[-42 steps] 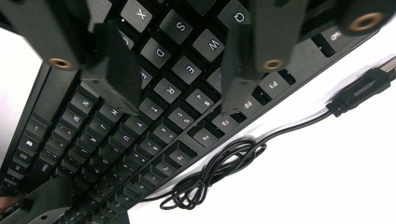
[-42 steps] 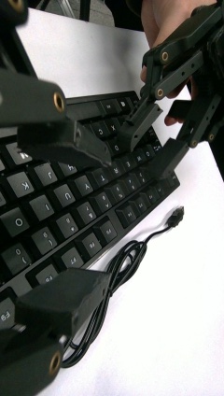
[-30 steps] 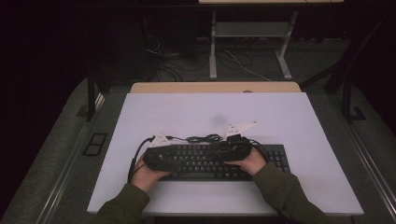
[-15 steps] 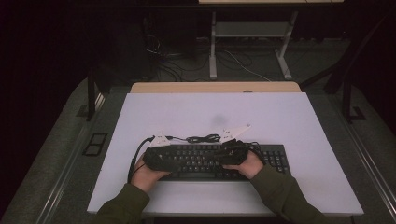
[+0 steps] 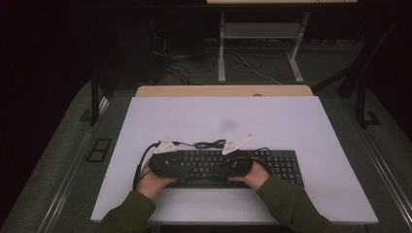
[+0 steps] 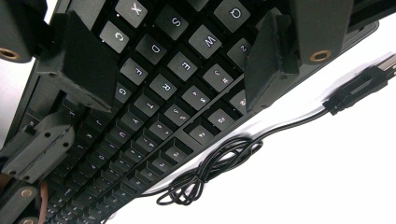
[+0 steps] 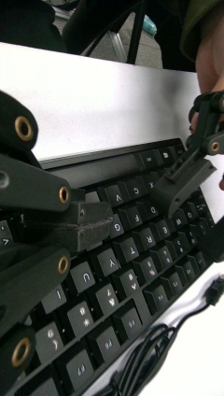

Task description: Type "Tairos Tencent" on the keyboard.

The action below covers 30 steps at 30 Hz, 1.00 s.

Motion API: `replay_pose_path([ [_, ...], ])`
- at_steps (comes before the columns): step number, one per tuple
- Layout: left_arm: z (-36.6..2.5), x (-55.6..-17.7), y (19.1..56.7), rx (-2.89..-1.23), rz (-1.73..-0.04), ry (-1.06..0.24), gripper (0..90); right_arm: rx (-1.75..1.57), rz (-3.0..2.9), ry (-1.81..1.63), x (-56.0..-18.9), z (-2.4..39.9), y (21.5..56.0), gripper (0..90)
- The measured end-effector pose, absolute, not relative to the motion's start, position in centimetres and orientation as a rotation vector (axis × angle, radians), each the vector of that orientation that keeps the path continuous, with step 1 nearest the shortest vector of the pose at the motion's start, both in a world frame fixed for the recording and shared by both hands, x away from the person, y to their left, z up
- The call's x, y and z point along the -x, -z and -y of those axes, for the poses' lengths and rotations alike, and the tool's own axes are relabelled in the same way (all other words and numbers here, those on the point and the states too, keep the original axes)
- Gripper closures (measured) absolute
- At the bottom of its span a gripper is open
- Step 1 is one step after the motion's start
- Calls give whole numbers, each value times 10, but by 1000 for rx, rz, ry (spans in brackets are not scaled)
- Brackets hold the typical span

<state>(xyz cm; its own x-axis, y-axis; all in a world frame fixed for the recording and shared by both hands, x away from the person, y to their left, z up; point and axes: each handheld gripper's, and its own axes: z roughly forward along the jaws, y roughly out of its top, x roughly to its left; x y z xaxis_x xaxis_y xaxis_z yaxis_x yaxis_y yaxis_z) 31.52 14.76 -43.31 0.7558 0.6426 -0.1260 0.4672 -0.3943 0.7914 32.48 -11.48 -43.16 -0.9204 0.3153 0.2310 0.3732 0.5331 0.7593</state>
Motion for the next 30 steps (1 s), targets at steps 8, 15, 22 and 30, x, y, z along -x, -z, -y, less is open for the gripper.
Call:
replay_pose_path([
  [8, -147, -315, 433, -2061, -833, -250, 251, 600, 2715, 1321, -323, 111, 436, 892],
  [15, -147, -315, 433, -2059, -833, -251, 251, 595, 2731, 1295, -321, 108, 438, 892],
  [22, -147, -315, 433, -2058, -832, -252, 250, 596, 2739, 1286, -322, 108, 440, 892],
  [30, -147, -315, 434, -2059, -829, -257, 247, 603, 2734, 1303, -322, 109, 439, 891],
])
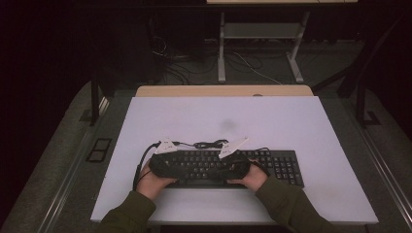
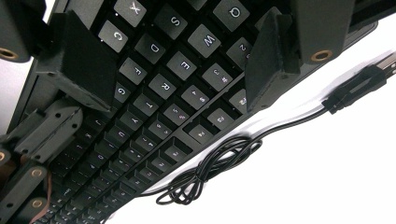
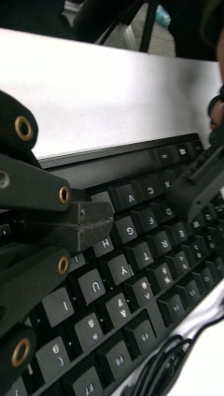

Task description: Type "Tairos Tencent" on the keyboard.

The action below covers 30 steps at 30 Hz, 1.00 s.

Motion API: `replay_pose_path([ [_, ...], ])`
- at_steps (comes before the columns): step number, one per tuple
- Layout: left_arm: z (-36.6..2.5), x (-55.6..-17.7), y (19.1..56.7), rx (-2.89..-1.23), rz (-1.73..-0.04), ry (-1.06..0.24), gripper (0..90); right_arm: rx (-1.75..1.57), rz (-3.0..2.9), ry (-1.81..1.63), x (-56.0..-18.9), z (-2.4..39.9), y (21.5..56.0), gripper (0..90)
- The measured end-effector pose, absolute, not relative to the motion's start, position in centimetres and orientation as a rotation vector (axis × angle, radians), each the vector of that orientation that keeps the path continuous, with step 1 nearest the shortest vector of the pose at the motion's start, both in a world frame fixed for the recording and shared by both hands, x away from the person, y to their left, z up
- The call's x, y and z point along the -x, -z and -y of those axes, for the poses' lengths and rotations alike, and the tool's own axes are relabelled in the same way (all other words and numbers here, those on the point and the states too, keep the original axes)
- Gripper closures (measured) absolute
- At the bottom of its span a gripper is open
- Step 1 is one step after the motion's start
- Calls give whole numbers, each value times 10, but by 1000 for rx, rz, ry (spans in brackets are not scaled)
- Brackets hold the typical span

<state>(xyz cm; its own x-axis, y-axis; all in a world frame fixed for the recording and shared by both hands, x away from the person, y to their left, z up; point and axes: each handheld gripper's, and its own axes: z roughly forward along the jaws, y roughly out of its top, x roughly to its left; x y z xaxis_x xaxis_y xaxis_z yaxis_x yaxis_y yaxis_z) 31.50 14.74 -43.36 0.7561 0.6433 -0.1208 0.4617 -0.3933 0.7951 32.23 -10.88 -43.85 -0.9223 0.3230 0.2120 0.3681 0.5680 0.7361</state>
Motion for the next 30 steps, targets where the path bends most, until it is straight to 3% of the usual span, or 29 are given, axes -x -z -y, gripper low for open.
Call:
replay_pose_path([
  [9, -148, -315, 434, -2058, -827, -259, 244, 612, 2722, 1331, -324, 112, 435, 857],
  [18, -148, -314, 432, -2058, -819, -250, 275, 665, 2675, 1396, -329, 120, 430, 668],
  [24, -148, -313, 430, -2056, -808, -235, 360, 696, 2654, 1435, -332, 125, 428, 547],
  [30, -148, -310, 427, -2060, -789, -217, 520, 731, 2641, 1469, -336, 131, 427, 468],
])
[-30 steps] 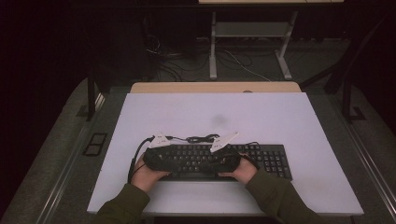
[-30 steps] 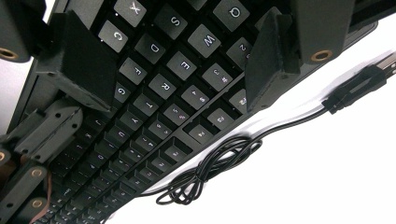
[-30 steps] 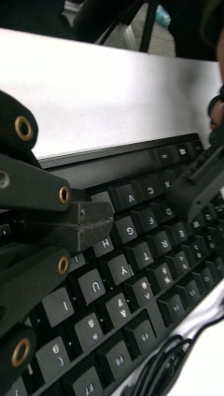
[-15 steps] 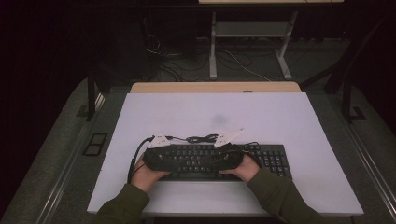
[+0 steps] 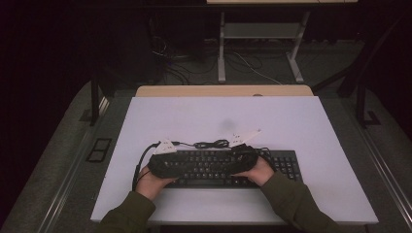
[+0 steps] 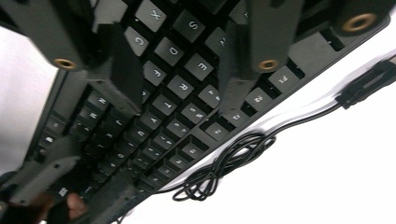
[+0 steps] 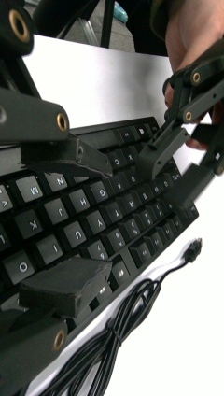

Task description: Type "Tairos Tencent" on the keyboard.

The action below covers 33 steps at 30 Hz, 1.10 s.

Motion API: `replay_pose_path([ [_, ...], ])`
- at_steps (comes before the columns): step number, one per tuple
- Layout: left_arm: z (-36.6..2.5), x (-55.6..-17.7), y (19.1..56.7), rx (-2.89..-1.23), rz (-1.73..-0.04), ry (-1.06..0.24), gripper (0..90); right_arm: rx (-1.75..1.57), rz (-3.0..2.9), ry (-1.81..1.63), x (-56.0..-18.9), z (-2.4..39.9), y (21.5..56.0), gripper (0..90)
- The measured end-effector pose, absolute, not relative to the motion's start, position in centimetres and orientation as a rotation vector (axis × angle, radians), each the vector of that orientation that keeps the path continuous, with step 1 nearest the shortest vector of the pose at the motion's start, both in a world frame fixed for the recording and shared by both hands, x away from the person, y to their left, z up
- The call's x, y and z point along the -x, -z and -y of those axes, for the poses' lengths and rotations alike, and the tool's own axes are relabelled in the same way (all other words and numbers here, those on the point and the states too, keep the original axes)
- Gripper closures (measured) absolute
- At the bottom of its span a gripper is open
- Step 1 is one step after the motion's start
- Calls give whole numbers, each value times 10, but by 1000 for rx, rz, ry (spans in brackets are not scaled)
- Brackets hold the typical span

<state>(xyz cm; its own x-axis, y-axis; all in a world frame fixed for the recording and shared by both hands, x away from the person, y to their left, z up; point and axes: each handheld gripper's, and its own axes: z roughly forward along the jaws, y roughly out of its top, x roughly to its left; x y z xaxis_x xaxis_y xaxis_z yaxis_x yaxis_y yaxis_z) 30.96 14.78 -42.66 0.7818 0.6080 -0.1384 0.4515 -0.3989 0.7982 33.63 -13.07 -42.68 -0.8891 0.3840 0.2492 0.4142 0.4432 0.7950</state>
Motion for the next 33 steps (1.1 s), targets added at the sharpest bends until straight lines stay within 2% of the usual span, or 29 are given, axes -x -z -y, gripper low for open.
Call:
replay_pose_path([
  [11, -143, -304, 425, -2096, -742, -188, 810, 851, 2650, 1512, -345, 138, 429, 276],
  [15, -142, -303, 426, -2110, -733, -161, 886, 883, 2656, 1528, -347, 140, 430, 232],
  [33, -138, -300, 434, -2171, -699, -83, 890, 908, 2659, 1534, -349, 142, 433, 211],
])
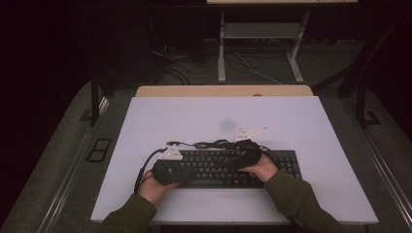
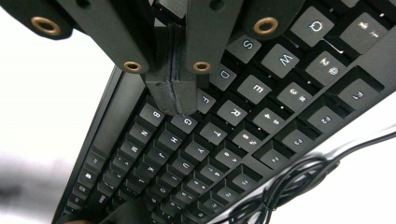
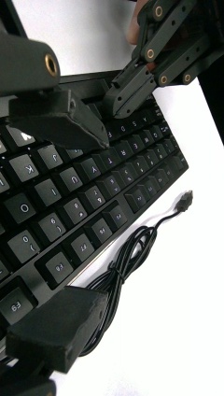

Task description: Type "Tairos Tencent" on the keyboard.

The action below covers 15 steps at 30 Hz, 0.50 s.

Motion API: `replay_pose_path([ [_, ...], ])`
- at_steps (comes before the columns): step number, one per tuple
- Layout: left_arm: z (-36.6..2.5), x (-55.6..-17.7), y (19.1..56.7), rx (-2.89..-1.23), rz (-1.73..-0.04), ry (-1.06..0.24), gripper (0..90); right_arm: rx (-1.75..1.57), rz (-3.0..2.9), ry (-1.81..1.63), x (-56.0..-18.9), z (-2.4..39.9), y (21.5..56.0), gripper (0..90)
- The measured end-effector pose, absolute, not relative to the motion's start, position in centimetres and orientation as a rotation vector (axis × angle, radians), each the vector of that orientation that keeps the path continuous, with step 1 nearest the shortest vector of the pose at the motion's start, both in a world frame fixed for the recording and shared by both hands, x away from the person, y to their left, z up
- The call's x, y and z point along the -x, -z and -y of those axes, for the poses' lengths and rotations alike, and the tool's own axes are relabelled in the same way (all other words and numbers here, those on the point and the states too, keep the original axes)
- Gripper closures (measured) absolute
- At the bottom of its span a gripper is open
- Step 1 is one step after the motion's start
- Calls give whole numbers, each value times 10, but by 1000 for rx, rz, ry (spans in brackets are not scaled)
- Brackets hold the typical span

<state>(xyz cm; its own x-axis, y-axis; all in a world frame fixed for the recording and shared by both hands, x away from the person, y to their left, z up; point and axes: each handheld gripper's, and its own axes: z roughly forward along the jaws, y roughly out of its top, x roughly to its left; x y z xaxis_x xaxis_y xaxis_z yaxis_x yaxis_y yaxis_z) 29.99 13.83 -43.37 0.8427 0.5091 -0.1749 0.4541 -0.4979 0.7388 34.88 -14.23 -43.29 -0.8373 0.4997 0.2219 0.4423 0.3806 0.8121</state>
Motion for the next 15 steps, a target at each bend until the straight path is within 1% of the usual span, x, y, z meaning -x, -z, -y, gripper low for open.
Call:
replay_pose_path([
  [15, -138, -301, 437, -2192, -686, -70, 890, -876, -2557, -1470, -349, 142, 433, 211],
])
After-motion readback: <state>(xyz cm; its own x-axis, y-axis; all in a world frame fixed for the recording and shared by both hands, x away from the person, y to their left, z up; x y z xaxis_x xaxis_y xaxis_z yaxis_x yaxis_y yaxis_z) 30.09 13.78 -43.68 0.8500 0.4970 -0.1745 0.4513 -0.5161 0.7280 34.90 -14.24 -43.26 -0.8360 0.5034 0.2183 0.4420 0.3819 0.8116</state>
